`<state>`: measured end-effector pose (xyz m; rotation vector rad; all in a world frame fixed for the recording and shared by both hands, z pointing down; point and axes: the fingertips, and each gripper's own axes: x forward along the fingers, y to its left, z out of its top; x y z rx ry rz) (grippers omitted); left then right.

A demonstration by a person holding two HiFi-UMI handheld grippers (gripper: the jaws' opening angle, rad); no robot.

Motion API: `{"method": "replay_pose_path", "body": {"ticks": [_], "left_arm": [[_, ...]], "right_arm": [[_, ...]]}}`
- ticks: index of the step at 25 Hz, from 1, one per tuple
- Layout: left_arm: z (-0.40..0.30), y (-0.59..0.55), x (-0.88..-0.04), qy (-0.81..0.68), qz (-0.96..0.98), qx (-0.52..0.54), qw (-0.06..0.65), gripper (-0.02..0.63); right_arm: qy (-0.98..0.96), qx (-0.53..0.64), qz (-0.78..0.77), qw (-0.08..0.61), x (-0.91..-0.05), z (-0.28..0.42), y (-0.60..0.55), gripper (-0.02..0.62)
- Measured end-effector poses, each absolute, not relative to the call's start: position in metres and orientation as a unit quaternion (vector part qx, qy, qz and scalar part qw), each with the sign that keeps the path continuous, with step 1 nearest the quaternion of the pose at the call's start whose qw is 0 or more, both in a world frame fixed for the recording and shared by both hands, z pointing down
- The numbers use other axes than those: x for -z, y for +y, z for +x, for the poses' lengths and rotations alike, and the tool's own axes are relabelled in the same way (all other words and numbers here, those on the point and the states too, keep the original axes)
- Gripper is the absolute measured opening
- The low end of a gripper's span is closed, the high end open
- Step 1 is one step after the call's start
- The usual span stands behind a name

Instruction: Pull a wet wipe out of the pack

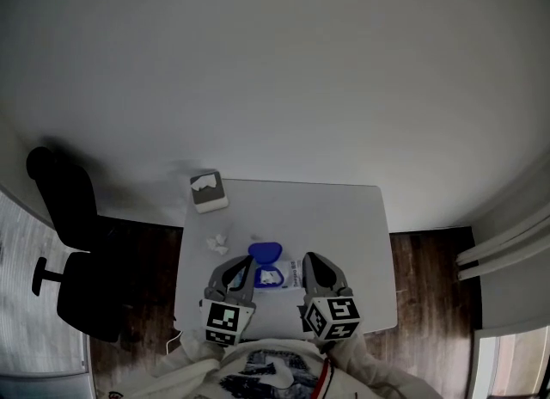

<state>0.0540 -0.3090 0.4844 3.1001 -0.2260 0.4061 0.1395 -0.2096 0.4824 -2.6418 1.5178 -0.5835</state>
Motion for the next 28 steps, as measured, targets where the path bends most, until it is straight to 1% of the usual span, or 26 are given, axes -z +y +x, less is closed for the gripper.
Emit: {"method": "replay_pose_path", "body": {"ticks": [4, 5, 6, 9, 13, 17, 20, 28], "left_arm": [[0.060, -0.300, -0.487, -0.079, 0.987, -0.139, -0.011, 0.006], [0.062, -0.299, -0.489, -0.078, 0.987, -0.142, -0.011, 0.039], [0.064, -0.297, -0.490, -0.076, 0.987, -0.144, -0.012, 0.054], [0.067, -0.293, -0.497, -0.072, 0.984, -0.159, -0.029, 0.063], [0.072, -0.287, -0.500, -0.071, 0.982, -0.170, -0.041, 0.144], [0.076, -0.281, -0.514, -0.061, 0.978, -0.193, -0.058, 0.210], [0.077, -0.277, -0.529, -0.051, 0.972, -0.220, -0.061, 0.245], [0.081, -0.263, -0.552, -0.036, 0.963, -0.256, -0.074, 0.244]], "right_arm": [[0.492, 0.190, -0.849, 0.027, -0.486, 0.152, -0.203, 0.006], [0.493, 0.191, -0.848, 0.029, -0.487, 0.156, -0.202, 0.006], [0.494, 0.194, -0.847, 0.031, -0.489, 0.159, -0.201, 0.006], [0.499, 0.197, -0.843, 0.036, -0.491, 0.165, -0.198, 0.006], [0.504, 0.202, -0.839, 0.041, -0.496, 0.172, -0.193, 0.006], [0.512, 0.212, -0.831, 0.046, -0.509, 0.172, -0.194, 0.006], [0.521, 0.219, -0.824, 0.047, -0.516, 0.170, -0.194, 0.006], [0.523, 0.228, -0.820, 0.054, -0.522, 0.174, -0.188, 0.006]]}}
